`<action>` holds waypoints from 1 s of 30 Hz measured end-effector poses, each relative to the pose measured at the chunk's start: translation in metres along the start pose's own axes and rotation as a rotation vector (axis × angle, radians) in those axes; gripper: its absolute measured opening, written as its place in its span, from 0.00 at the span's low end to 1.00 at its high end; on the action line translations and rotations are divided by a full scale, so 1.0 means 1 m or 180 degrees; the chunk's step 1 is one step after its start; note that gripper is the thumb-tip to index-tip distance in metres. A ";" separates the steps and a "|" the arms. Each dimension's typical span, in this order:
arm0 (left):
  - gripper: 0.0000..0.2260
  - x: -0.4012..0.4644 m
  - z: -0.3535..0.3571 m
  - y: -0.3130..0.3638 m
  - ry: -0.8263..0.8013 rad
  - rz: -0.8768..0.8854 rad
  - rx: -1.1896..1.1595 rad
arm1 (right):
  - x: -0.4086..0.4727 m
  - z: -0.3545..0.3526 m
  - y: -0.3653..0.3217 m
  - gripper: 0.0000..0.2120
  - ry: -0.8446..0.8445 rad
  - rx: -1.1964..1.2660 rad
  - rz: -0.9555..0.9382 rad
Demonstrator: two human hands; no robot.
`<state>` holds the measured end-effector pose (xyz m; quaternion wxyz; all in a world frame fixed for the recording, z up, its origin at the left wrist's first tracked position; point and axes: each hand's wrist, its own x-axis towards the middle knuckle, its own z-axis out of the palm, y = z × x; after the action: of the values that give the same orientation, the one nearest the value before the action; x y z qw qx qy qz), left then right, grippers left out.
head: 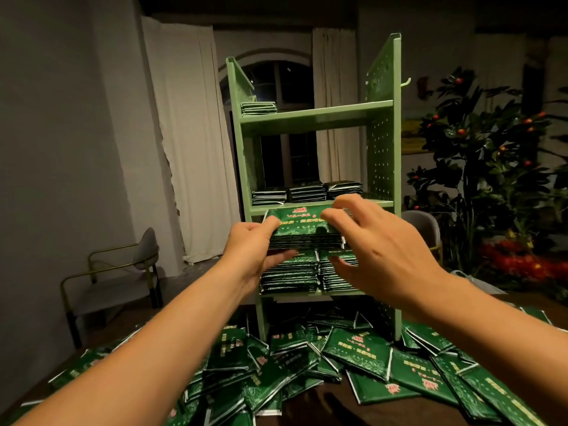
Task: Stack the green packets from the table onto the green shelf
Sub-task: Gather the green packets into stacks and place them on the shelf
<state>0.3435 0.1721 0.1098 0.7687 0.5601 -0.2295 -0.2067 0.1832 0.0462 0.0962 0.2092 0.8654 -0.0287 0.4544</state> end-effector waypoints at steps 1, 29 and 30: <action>0.12 0.002 0.002 0.003 -0.0051 -0.0013 -0.0008 | 0.005 0.003 -0.001 0.26 0.0006 -0.0103 0.0005; 0.08 0.073 -0.010 -0.003 0.0267 0.3394 0.5280 | 0.072 0.087 0.037 0.10 -0.0286 0.0021 -0.0031; 0.07 0.073 -0.010 -0.004 0.0307 0.3355 0.5304 | 0.070 0.090 0.036 0.10 -0.0411 0.0085 -0.0023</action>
<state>0.4081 0.1364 0.1123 0.1306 0.7563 -0.4903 0.4131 0.2852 -0.0118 0.1187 0.1969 0.8958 -0.0329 0.3972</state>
